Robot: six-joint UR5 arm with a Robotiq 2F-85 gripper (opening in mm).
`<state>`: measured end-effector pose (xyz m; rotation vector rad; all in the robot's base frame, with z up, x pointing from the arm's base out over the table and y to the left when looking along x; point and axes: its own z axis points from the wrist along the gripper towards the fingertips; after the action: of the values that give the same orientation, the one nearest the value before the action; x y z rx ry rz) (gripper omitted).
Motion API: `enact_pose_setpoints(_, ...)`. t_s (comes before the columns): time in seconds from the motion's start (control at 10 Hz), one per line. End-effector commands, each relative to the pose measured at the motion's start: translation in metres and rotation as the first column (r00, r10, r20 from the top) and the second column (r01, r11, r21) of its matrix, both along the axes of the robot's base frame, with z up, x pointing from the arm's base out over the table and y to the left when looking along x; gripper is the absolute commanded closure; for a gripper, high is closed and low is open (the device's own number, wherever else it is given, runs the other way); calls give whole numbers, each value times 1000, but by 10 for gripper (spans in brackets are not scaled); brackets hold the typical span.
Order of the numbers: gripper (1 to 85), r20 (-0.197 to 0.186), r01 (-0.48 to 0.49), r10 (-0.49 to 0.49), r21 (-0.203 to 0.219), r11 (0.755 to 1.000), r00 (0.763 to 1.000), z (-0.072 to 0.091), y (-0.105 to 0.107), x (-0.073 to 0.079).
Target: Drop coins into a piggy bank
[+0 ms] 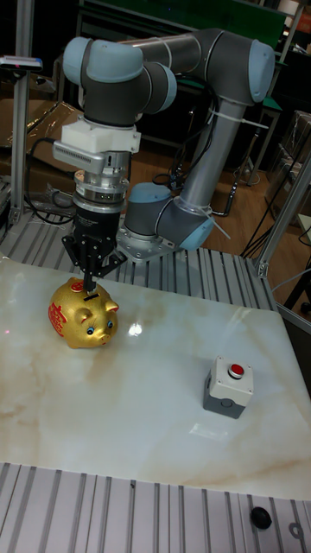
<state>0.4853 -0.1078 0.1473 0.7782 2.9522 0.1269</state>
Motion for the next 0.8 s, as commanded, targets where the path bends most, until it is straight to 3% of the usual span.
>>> enact_pose_setpoints(0.0, 847, -8, 22, -22, 14, 1000, 1000, 1, 2, -2)
enact_pose_setpoints(0.7, 847, -32, 43, -42, 9, 999, 999, -3, -2, -8)
